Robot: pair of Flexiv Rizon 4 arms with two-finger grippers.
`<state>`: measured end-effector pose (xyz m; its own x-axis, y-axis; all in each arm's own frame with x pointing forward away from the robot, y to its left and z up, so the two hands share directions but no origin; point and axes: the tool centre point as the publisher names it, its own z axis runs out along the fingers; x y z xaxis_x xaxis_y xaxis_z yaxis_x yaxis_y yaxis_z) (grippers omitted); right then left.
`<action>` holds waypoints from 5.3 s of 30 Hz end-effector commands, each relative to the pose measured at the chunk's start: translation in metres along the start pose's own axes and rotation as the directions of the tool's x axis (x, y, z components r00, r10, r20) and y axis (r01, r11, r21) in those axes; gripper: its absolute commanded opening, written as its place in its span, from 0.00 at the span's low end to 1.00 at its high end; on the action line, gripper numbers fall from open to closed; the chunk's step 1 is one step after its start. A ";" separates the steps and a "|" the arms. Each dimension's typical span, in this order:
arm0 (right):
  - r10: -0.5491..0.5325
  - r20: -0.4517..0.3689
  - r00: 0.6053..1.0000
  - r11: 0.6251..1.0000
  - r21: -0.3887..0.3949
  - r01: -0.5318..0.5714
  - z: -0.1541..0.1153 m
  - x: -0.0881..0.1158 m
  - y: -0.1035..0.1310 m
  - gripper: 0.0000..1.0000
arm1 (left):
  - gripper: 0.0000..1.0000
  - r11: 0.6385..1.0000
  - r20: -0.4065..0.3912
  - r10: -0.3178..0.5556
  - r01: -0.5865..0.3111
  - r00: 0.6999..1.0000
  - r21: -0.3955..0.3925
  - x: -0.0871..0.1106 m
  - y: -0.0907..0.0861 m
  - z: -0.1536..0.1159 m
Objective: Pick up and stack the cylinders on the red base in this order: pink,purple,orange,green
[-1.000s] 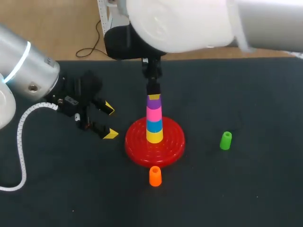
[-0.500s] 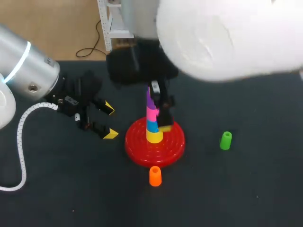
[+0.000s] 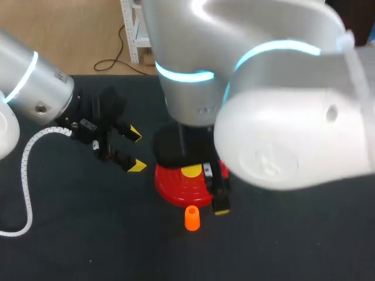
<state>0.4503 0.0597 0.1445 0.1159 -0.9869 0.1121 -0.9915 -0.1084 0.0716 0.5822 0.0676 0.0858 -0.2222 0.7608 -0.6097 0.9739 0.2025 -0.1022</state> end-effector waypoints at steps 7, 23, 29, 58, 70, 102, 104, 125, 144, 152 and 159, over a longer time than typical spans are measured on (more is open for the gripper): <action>0.014 -0.027 1.000 1.000 -0.015 -0.014 0.041 -0.003 -0.005 1.00 | 1.00 1.000 -0.004 -0.001 0.001 1.000 0.001 0.000 0.001 0.000; 0.029 -0.037 0.999 0.999 -0.040 -0.031 0.076 -0.012 -0.006 1.00 | 1.00 1.000 -0.004 -0.001 0.001 1.000 0.001 0.000 0.001 0.000; 0.037 -0.028 0.999 0.999 -0.025 -0.038 0.078 -0.018 -0.013 1.00 | 1.00 1.000 -0.004 -0.001 0.001 1.000 0.001 0.000 0.001 0.000; 0.059 -0.007 0.998 0.998 -0.020 -0.059 0.080 -0.026 -0.018 1.00 | 1.00 1.000 -0.004 -0.001 0.001 1.000 0.001 0.000 0.001 0.000; 0.064 -0.037 0.997 0.998 -0.005 -0.064 0.084 -0.032 -0.021 1.00 | 1.00 1.000 -0.004 -0.001 0.001 1.000 0.001 0.000 0.001 0.000; 0.108 -0.020 0.994 0.993 0.058 -0.107 0.101 -0.038 -0.031 0.86 | 1.00 1.000 -0.004 -0.001 0.001 1.000 0.001 0.000 0.001 0.000; 0.111 -0.014 0.994 0.992 0.056 -0.110 0.101 -0.038 -0.032 0.80 | 1.00 1.000 -0.004 -0.001 0.001 1.000 0.001 0.000 0.001 0.000; 0.130 0.010 0.991 0.989 0.069 -0.131 0.107 -0.048 -0.036 0.50 | 1.00 1.000 -0.004 -0.001 0.001 1.000 0.001 0.000 0.001 0.000; 0.117 -0.020 0.993 0.989 0.090 -0.115 0.103 -0.050 -0.033 0.00 | 1.00 1.000 -0.004 -0.001 0.001 1.000 0.001 0.000 0.001 0.000; 0.128 -0.031 0.991 0.985 0.119 -0.124 0.070 -0.042 -0.039 0.00 | 1.00 1.000 -0.004 -0.001 0.001 1.000 0.001 0.000 0.001 0.000; 0.140 -0.023 0.990 0.982 0.131 -0.136 0.022 -0.039 -0.053 0.00 | 1.00 1.000 -0.004 -0.001 0.001 1.000 0.001 0.000 0.001 0.000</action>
<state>0.4947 0.1018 0.0928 -0.0214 -0.9894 0.1438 -0.9962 0.0090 -0.0865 0.5822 0.0676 0.0858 -0.2222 0.7608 -0.6097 0.9739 0.2025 -0.1022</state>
